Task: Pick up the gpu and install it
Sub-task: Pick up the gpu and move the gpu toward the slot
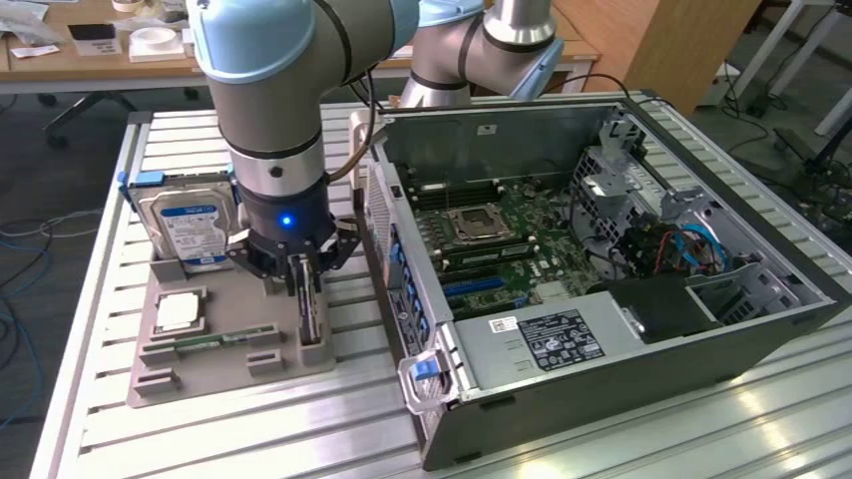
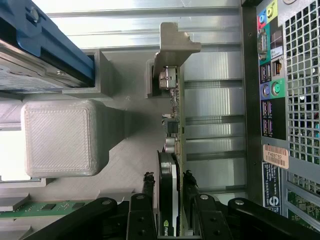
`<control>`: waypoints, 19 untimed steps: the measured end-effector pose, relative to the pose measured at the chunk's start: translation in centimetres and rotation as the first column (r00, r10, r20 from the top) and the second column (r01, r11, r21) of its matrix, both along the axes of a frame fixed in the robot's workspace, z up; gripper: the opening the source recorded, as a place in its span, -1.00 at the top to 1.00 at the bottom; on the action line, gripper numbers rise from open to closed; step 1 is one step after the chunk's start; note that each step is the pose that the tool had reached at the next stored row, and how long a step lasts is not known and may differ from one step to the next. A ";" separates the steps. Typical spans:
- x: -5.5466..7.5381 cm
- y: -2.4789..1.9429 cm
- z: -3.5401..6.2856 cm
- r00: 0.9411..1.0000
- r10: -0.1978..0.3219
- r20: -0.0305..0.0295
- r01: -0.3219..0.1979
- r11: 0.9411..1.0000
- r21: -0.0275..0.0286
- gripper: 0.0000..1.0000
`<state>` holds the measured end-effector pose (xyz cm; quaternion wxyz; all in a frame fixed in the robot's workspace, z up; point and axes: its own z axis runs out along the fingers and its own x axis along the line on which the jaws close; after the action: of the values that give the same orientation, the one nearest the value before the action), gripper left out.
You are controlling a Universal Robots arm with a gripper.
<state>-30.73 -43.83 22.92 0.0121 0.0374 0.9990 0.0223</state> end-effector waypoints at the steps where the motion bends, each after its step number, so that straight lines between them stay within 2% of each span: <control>1: 0.0 0.00 0.00 1.000 0.000 0.000 0.000 1.000 0.000 0.27; 5: 0.0 0.00 0.00 1.000 0.000 0.000 0.000 1.000 0.000 0.30; 6: 0.0 0.00 0.00 1.000 0.000 0.000 0.000 1.000 0.000 0.43; 7: 0.0 0.00 0.00 1.000 0.000 0.000 0.000 1.000 0.000 0.47; 16: 0.0 0.00 0.00 1.000 0.001 0.000 -0.001 1.000 0.000 0.47; 19: 0.0 0.00 0.00 1.000 0.021 0.000 -0.021 1.000 0.000 0.47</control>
<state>-30.73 -43.83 22.92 0.0119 0.0268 0.9993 0.0224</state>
